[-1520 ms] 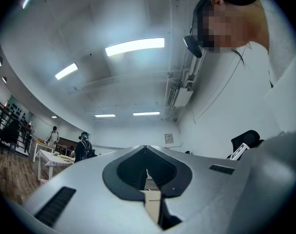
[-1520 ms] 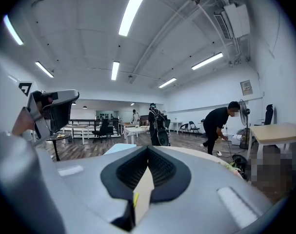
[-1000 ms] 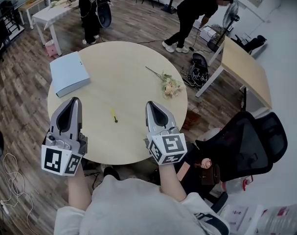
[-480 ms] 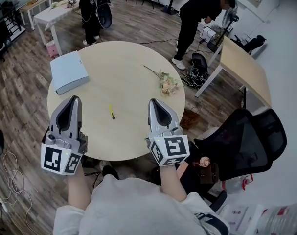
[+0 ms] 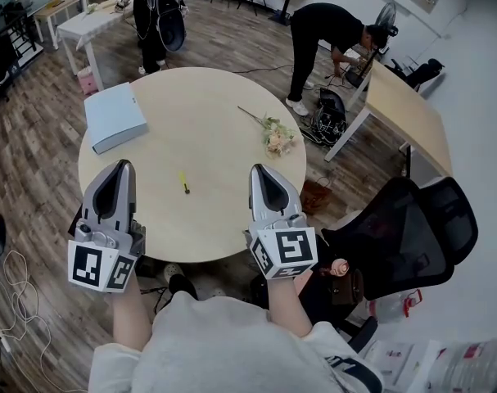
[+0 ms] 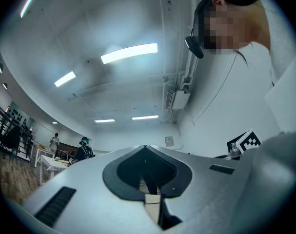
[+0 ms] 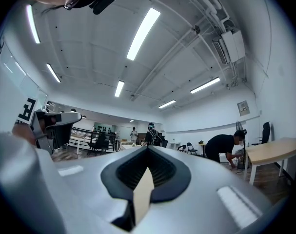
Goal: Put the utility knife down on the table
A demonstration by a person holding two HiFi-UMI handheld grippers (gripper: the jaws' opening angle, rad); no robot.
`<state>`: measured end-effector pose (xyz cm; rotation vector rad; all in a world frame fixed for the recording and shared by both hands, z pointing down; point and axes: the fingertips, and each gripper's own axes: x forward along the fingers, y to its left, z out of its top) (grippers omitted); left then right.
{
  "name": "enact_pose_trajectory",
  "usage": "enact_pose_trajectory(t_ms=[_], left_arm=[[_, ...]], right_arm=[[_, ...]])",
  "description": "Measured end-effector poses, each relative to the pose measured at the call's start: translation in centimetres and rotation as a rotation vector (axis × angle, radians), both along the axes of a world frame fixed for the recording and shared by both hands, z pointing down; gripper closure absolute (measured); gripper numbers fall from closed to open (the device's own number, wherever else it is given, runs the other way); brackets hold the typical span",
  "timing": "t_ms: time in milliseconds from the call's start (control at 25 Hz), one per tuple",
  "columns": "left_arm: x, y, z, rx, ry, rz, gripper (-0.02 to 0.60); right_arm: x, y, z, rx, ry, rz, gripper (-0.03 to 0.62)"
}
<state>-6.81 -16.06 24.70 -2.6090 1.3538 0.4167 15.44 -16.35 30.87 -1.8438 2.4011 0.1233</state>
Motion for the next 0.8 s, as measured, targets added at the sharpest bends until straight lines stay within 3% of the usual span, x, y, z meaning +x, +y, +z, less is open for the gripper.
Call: enact_pose_trajectory(t_ms=[800], left_arm=[[-0.7, 1.7, 0.2, -0.001, 0.007, -0.023, 0.574]], right_arm=[[-0.5, 1.2, 0.0, 0.009, -0.016, -0.016, 0.583]])
